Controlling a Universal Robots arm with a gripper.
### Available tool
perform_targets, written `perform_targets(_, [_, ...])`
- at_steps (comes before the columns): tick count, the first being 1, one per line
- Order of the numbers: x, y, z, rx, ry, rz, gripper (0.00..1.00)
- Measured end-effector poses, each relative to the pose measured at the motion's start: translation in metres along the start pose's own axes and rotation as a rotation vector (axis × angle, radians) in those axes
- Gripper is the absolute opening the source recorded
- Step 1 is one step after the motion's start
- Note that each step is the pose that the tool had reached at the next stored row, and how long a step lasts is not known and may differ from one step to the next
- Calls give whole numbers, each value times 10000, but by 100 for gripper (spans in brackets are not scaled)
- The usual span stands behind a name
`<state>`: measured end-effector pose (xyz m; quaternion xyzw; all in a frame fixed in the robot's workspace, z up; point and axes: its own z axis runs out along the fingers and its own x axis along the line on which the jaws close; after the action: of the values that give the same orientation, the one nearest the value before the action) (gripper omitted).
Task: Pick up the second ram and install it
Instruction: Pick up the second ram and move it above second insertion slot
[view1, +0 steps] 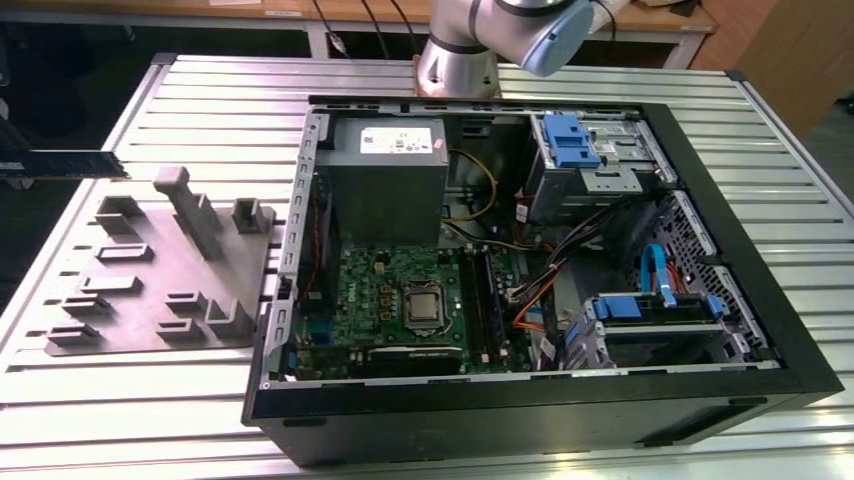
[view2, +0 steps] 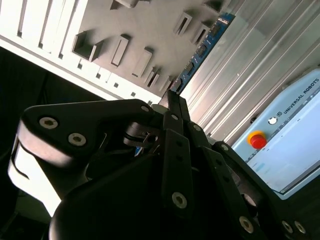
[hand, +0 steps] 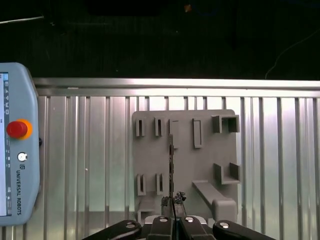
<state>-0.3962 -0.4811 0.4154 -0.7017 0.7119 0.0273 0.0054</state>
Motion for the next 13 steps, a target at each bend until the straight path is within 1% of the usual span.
perform_targets(6, [-2, -160, -4, -14, -1, 0, 11])
perform_targets(9, [-4, -253, -8, -25, 0, 1, 11])
perform_targets(13, [-5, -349, -10, -30, 0, 2, 11])
